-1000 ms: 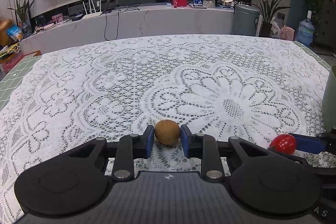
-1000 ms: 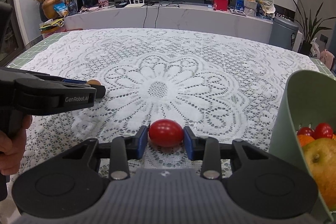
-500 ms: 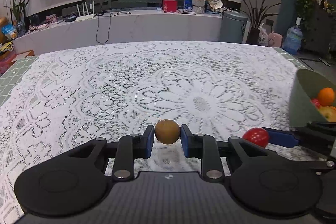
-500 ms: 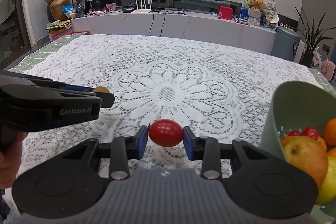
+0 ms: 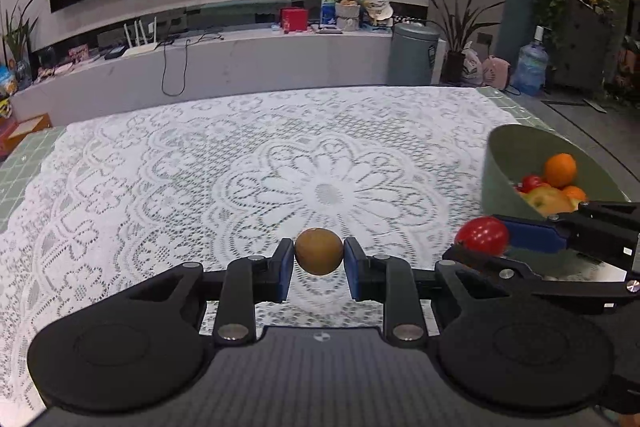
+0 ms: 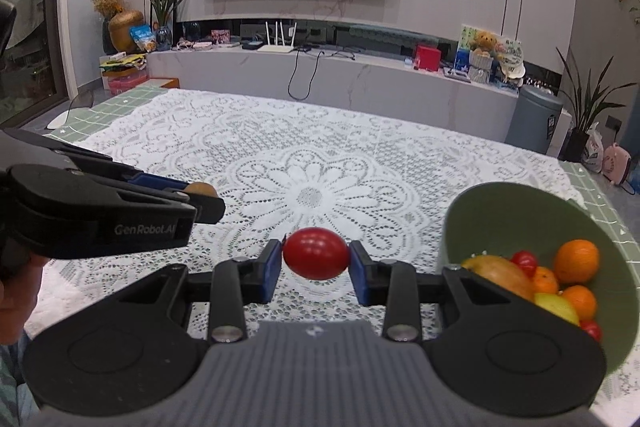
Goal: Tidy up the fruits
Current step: 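Lift and carry the tan fruit and tomato in both grippers over the colander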
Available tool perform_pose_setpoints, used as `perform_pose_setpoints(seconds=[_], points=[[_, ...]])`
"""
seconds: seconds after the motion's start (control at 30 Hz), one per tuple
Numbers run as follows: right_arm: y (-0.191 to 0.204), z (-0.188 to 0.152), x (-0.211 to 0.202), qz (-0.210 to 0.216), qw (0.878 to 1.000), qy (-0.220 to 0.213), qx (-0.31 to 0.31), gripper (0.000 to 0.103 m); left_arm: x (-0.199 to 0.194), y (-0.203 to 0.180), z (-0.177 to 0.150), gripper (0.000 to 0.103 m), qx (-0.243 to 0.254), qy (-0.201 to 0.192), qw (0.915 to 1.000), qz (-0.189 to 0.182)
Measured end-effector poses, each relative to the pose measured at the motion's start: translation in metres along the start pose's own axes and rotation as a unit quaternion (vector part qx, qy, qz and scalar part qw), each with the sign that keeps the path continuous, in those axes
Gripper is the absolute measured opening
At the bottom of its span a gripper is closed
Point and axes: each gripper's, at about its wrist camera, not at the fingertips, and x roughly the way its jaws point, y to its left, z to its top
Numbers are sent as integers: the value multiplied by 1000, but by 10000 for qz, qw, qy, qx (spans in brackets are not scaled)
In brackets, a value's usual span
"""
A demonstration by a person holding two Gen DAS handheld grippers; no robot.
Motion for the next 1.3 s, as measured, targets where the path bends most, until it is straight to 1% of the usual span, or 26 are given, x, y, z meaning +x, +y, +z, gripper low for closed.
perform_pose_setpoints(seconds=[0.27,0.37,0.5,0.77,1.03,1.23,1.3], points=[[-14,-2,-32,-72,9997,-202,105,33,-25,-28,10,30,215,-208,9993,-234],[-24,-3,-44,-122,9992,-275,245,33,-29,-39,14,30,305,-207,9988,-312],[-37,-5,-62,-290,9982,-379,360,33,-31,-54,18,30,435,-130,9981,-414],[-68,-11,-90,-739,9944,-554,516,33,-35,-90,29,30,801,-198,9943,-673],[-97,-12,-105,-1025,9914,-588,554,34,-27,-121,44,30,1057,-203,9890,-1019],[-126,-14,-109,-1200,9904,-457,503,34,-12,-139,54,30,1153,-43,9840,-1357],[-135,-15,-107,-1238,9905,-377,470,34,-5,-145,57,30,1237,0,9823,-1408]])
